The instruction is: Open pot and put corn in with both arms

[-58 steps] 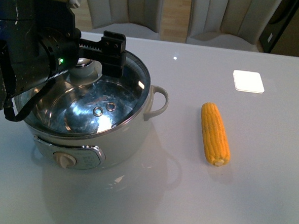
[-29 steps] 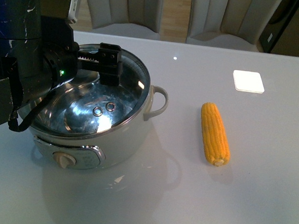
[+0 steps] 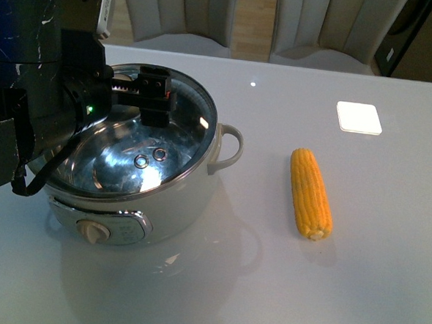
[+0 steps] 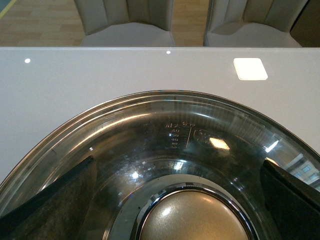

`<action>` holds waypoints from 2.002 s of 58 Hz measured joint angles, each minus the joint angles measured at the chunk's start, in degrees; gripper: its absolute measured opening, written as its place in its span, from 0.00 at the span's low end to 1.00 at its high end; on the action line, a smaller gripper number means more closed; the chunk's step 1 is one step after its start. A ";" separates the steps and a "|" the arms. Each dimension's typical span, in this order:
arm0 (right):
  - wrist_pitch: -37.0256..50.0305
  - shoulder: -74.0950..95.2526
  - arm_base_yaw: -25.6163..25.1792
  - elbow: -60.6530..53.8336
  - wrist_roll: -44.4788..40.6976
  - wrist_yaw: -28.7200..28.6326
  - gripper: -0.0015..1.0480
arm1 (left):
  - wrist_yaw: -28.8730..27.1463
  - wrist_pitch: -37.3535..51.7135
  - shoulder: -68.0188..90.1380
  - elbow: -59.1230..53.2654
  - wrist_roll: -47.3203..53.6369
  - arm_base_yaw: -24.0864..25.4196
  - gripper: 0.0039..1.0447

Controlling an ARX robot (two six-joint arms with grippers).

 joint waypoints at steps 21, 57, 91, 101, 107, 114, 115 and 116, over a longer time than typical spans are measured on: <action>0.00 0.00 0.00 0.00 0.00 0.02 0.91 | -0.07 -0.26 -0.02 -0.09 -0.44 -0.42 0.42; 0.00 0.00 0.00 0.00 0.00 0.00 0.91 | -1.38 -2.99 -2.71 -0.28 0.74 -0.44 0.40; 0.00 0.00 0.00 0.00 0.00 0.00 0.91 | -1.99 -7.19 -16.94 -2.95 2.23 1.38 0.40; 0.00 0.00 0.00 -0.02 0.00 0.00 0.91 | -1.44 -7.26 -22.73 -6.47 3.34 5.33 0.40; 0.00 0.00 0.00 -0.02 0.00 0.00 0.91 | -0.90 -6.14 -24.85 -9.07 4.46 8.61 0.40; 0.00 0.00 0.00 -0.02 0.00 0.00 0.91 | 2.38 -2.45 -25.27 -13.03 5.75 15.28 0.40; 0.00 0.00 0.00 0.00 0.00 0.00 0.91 | 3.02 -1.92 -25.27 -13.46 5.75 16.20 0.40; 0.00 0.00 0.00 0.00 0.00 0.00 0.91 | 3.30 -1.66 -25.27 -13.66 5.79 16.65 0.40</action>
